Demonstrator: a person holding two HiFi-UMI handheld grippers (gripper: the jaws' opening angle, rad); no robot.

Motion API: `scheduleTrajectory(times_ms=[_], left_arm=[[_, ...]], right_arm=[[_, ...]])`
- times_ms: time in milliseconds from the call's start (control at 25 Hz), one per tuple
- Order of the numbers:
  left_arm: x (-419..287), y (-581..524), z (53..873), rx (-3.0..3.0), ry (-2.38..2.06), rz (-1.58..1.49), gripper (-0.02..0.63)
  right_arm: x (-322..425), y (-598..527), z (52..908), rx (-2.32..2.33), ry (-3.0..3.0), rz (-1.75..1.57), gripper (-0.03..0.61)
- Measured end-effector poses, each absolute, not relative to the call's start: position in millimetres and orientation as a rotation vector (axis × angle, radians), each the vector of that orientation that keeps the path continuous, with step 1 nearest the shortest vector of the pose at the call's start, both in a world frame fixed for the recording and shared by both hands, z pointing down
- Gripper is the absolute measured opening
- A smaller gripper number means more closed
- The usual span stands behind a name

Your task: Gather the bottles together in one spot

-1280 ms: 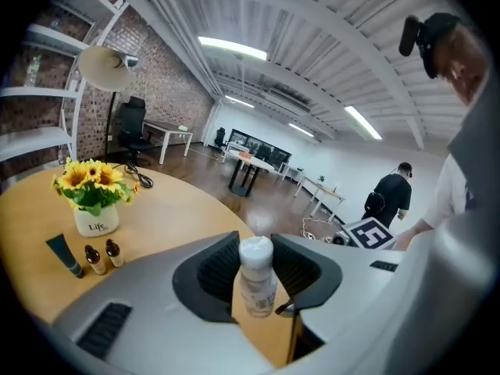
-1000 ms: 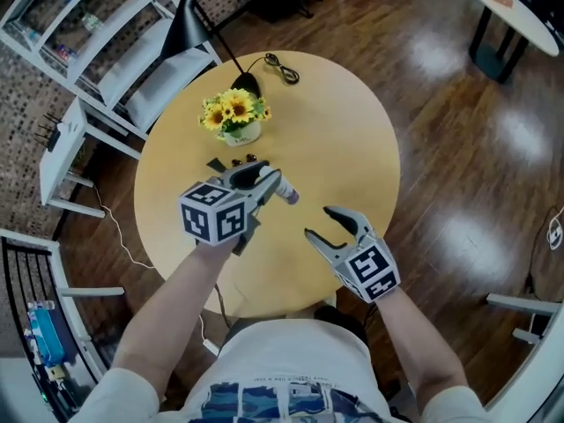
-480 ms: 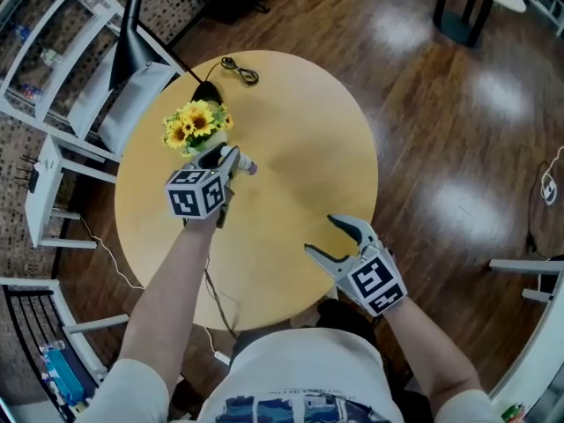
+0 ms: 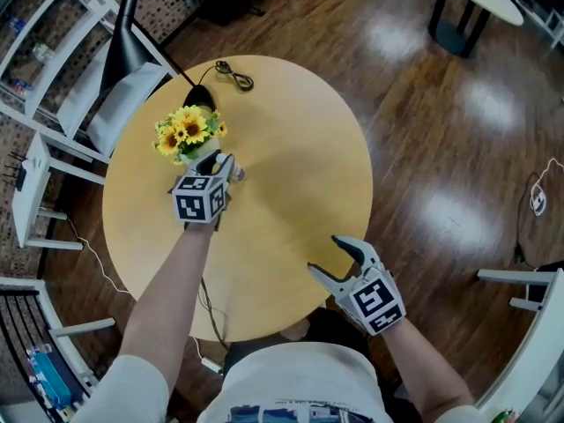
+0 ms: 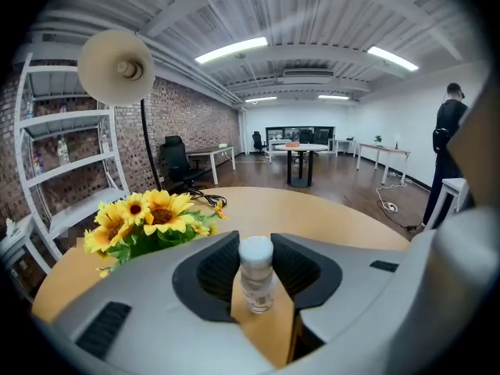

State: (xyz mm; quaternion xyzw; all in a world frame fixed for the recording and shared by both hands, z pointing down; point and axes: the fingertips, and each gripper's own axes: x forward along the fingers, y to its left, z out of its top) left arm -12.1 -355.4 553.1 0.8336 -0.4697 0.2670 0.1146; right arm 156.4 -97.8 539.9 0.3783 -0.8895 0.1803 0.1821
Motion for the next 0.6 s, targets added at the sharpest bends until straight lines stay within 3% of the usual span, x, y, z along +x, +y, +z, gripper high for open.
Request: scheduleTrajectory(times_ms=[520, 600], left_arm=[[-14.1, -358.3, 562.6, 2.486, -1.378, 0.836, 0.136], [-13.9, -359.3, 559.3, 2.501, -1.377, 0.828, 0.194]], right_arm=[[160.6, -92.2, 547.9, 1.074, -2.471, 0.53, 0.307], [158.8, -92.1, 548.7, 1.07, -2.466, 0.528, 0.307]])
